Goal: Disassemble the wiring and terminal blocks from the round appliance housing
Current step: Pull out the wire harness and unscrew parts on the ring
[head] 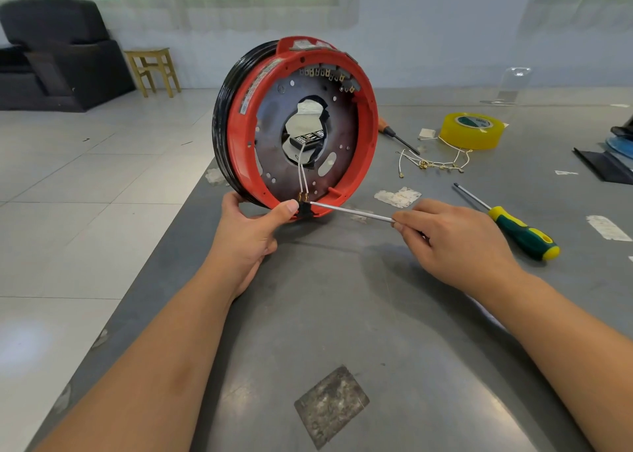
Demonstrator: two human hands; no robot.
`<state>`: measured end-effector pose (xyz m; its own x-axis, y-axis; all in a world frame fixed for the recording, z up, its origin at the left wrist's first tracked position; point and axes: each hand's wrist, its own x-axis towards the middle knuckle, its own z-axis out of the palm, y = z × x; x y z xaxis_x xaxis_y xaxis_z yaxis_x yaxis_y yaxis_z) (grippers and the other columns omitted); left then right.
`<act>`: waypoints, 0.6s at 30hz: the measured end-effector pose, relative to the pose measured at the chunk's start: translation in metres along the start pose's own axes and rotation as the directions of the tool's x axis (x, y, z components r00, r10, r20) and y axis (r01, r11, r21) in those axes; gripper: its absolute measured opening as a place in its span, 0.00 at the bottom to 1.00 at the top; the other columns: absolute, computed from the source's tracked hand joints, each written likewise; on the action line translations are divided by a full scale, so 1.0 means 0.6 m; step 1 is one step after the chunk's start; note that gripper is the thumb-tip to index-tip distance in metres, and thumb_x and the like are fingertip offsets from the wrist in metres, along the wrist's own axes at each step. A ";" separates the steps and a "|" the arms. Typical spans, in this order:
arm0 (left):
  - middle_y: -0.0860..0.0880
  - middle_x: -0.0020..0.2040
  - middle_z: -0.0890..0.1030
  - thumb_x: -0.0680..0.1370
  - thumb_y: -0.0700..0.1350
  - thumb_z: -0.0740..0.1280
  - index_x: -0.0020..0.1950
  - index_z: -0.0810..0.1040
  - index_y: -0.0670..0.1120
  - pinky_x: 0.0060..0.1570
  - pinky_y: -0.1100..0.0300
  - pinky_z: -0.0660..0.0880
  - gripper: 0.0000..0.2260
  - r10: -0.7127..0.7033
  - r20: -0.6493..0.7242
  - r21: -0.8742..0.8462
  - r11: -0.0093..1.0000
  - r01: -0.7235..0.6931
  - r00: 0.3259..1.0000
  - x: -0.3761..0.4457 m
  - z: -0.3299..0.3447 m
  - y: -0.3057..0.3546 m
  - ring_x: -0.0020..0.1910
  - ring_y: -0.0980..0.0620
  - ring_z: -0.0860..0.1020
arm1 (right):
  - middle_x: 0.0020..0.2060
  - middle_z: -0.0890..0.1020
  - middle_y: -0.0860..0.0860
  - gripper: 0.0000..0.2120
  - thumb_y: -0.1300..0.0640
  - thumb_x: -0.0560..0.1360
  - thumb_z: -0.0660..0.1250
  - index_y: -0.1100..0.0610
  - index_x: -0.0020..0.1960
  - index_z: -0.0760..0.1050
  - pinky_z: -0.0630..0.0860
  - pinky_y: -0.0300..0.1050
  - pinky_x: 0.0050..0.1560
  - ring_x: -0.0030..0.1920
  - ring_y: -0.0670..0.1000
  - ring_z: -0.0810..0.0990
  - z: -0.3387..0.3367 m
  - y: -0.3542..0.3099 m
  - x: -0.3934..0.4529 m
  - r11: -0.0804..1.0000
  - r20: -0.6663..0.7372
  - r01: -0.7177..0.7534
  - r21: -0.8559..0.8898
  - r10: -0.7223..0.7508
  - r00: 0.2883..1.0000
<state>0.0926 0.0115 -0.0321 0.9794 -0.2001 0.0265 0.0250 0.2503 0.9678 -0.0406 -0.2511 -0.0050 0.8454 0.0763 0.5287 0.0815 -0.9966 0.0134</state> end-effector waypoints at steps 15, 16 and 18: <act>0.39 0.48 0.85 0.77 0.44 0.77 0.69 0.70 0.44 0.25 0.60 0.59 0.25 -0.065 0.017 -0.050 0.997 0.066 0.998 0.000 -0.002 0.005 0.33 0.46 0.61 | 0.48 0.84 0.47 0.14 0.48 0.83 0.61 0.48 0.59 0.84 0.78 0.50 0.37 0.43 0.56 0.82 -0.005 0.012 0.002 0.998 0.022 0.042 -0.046 -0.041 0.999; 0.38 0.48 0.85 0.78 0.43 0.76 0.69 0.71 0.45 0.25 0.61 0.60 0.22 -0.074 0.030 -0.057 0.995 0.076 0.997 0.000 -0.003 0.006 0.31 0.48 0.60 | 0.47 0.83 0.48 0.13 0.49 0.83 0.62 0.49 0.58 0.84 0.78 0.49 0.36 0.43 0.57 0.82 -0.006 0.011 0.002 0.997 0.009 0.052 -0.052 -0.052 0.999; 0.39 0.48 0.84 0.80 0.43 0.73 0.68 0.73 0.44 0.24 0.62 0.60 0.18 -0.082 0.058 -0.054 0.995 0.086 0.995 0.000 -0.004 0.006 0.25 0.52 0.60 | 0.45 0.83 0.50 0.10 0.51 0.82 0.65 0.51 0.56 0.84 0.75 0.48 0.35 0.41 0.59 0.82 -0.008 0.008 0.003 0.995 -0.022 0.062 -0.074 -0.063 0.998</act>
<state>0.0932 0.0144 -0.0290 0.9608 -0.2746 -0.0390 0.1196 0.2834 0.9515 -0.0413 -0.2557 0.0000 0.8265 0.1386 0.5456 0.0942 -0.9896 0.1086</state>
